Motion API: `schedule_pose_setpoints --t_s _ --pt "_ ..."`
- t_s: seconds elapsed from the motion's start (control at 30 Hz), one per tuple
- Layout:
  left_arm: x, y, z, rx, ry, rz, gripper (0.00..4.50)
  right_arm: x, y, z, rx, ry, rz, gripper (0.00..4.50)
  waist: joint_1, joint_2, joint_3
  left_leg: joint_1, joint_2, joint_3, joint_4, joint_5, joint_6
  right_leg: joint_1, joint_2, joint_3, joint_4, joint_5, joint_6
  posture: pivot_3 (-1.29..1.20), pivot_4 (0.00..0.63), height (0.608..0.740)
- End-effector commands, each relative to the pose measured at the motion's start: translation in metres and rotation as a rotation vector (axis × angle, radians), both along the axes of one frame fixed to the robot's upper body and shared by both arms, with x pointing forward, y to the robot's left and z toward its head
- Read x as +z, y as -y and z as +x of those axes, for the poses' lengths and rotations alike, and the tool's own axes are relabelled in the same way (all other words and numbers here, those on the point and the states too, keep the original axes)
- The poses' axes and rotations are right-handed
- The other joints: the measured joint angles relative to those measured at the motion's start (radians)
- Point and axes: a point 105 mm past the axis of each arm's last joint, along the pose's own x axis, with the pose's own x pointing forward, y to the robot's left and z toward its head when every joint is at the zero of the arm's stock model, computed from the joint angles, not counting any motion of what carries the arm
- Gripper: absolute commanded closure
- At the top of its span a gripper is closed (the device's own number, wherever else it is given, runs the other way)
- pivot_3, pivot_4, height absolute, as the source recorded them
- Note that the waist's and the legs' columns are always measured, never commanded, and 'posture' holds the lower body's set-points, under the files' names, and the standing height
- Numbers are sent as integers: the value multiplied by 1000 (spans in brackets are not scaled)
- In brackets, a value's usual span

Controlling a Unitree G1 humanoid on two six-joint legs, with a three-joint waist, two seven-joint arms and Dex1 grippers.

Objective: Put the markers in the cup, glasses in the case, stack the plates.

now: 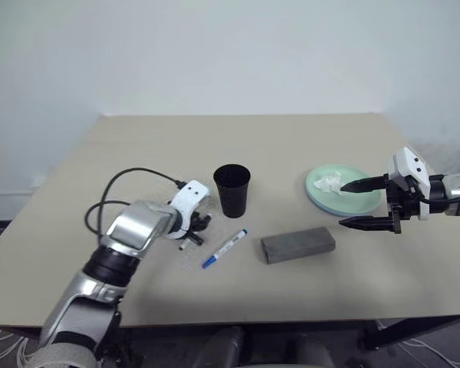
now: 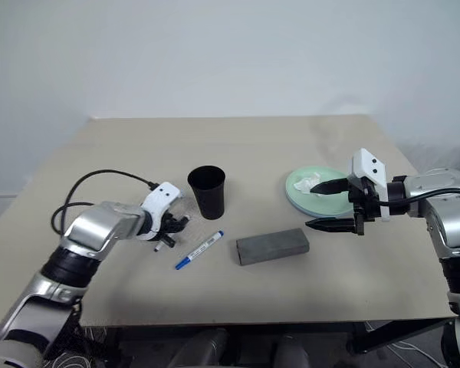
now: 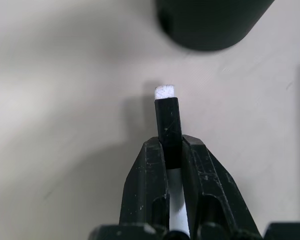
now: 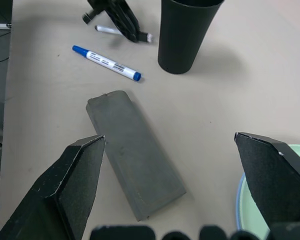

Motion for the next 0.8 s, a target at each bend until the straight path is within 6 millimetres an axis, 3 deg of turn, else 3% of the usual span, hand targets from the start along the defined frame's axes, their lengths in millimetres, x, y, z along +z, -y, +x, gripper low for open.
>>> schedule_pose_setpoints --t_s 0.03,0.27,0.47,0.7,0.8 --pt "31 -12 2 -28 83 -80 4331 15 -3 0 20 57 14 0 2 0 0 0 0 0 0 0 0 0 0 0 0 0 0 0 0 722" --pt "83 -25 5 -96 268 -300 4331 15 -3 1 23 58 13 0 9 0 0 -1 0 0 -2 0 0 0 -1 0 -1 0 0 0 0 722" --pt "140 -12 11 -153 435 -568 4331 16 -4 2 31 60 12 0 17 0 0 -1 0 1 -2 0 0 -1 1 0 0 0 0 0 0 722" --pt "178 13 22 -168 556 -793 4331 17 -6 2 35 65 14 0 22 -1 0 -1 0 2 -2 0 0 0 0 0 0 0 0 0 0 722" --pt "179 24 30 -152 605 -848 4331 19 -7 3 30 72 24 0 22 -1 0 -1 0 2 0 0 0 1 0 1 0 2 1 0 0 722"
